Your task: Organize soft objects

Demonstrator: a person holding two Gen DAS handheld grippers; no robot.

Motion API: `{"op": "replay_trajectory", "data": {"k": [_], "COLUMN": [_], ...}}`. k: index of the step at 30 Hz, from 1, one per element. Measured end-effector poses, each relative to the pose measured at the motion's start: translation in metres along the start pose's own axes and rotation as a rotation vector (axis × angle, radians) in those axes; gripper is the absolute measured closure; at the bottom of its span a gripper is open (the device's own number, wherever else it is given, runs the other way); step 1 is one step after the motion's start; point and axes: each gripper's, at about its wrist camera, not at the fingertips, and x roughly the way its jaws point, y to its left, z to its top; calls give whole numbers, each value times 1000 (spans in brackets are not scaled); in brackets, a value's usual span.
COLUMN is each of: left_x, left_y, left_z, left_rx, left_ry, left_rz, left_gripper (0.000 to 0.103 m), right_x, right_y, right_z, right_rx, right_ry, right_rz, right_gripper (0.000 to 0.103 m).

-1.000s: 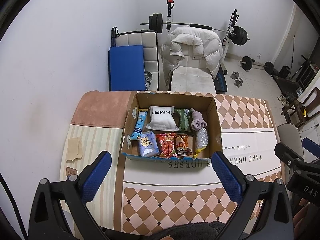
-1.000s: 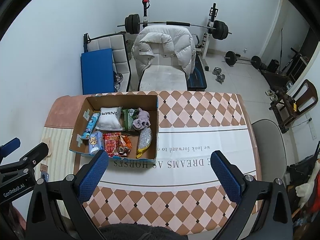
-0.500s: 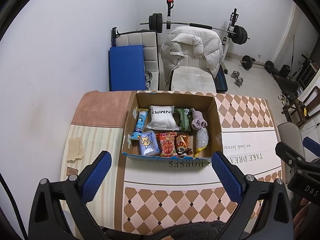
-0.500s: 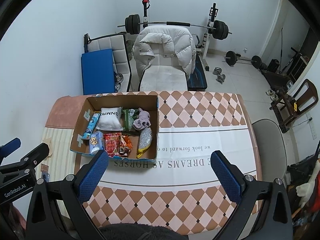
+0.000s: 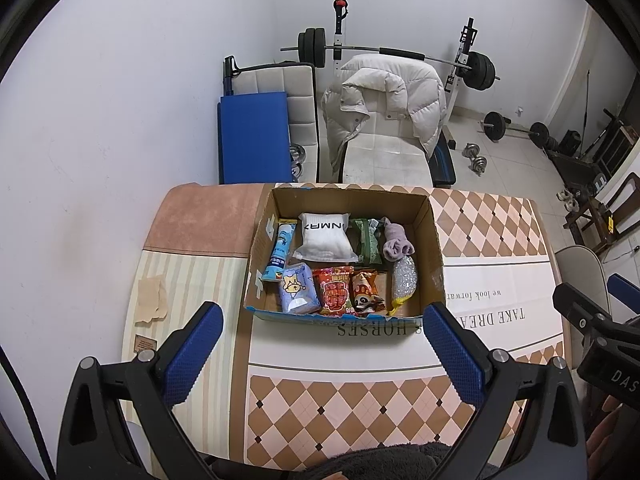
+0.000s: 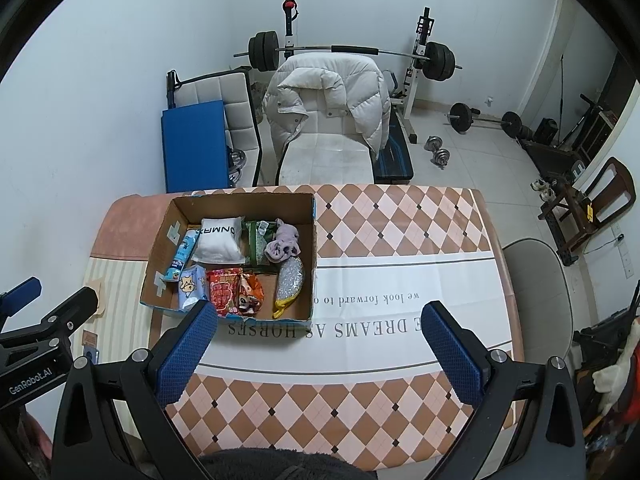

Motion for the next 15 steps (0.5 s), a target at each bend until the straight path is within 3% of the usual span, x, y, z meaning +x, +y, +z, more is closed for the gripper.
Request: {"op": "replay_trajectory", "data": {"k": [15], "left_x": [-1], "left_y": [0], "left_z": [2], "left_rx": [8], "left_ry": [-2], "left_rz": [1], "left_gripper": [0], "right_x": [0], "right_y": [0], "right_z": [-1], "right_rx": [2], "right_ry": [-1], "right_rz": [0], "right_gripper": [0]}}
